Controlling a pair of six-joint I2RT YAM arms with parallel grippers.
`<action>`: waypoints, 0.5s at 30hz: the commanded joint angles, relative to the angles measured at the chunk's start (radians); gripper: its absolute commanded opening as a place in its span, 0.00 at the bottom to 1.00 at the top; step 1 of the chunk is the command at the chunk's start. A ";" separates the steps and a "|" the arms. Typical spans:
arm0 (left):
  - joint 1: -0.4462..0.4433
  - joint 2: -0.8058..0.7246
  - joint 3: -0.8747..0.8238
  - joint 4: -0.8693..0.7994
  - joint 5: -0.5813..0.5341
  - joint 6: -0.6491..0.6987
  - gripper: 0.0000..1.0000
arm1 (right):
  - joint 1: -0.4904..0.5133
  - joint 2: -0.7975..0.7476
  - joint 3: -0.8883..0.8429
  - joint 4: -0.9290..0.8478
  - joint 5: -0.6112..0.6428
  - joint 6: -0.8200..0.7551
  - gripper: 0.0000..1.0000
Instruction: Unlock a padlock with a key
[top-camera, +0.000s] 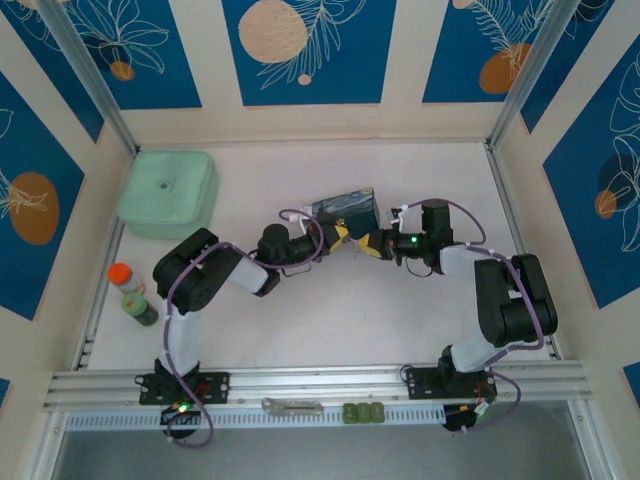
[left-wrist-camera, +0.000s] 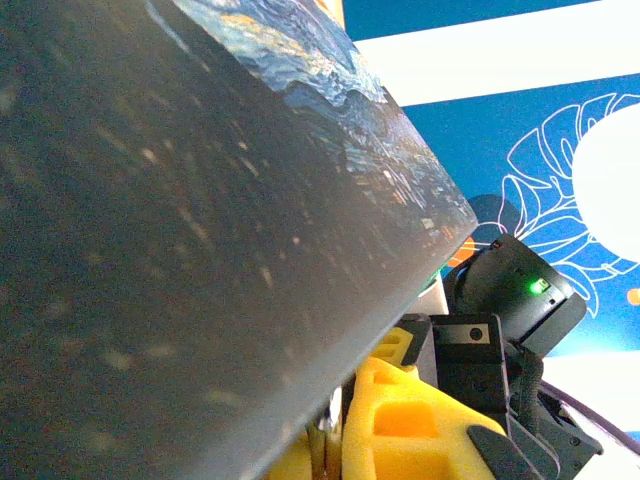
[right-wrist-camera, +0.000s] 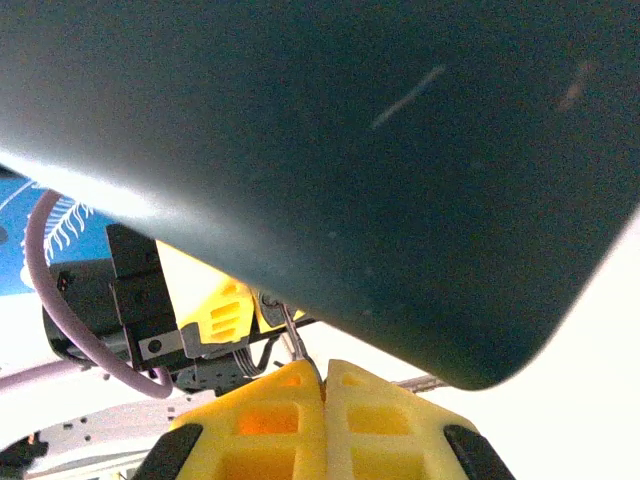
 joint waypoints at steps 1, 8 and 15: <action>-0.041 0.005 0.021 0.101 0.125 -0.014 0.00 | 0.018 0.004 0.014 0.052 0.114 0.088 0.00; -0.044 0.012 0.028 0.113 0.120 -0.014 0.00 | 0.065 0.011 -0.008 0.112 0.127 0.179 0.00; -0.048 0.008 0.029 0.113 0.118 -0.028 0.00 | 0.117 0.012 -0.013 0.183 0.115 0.046 0.00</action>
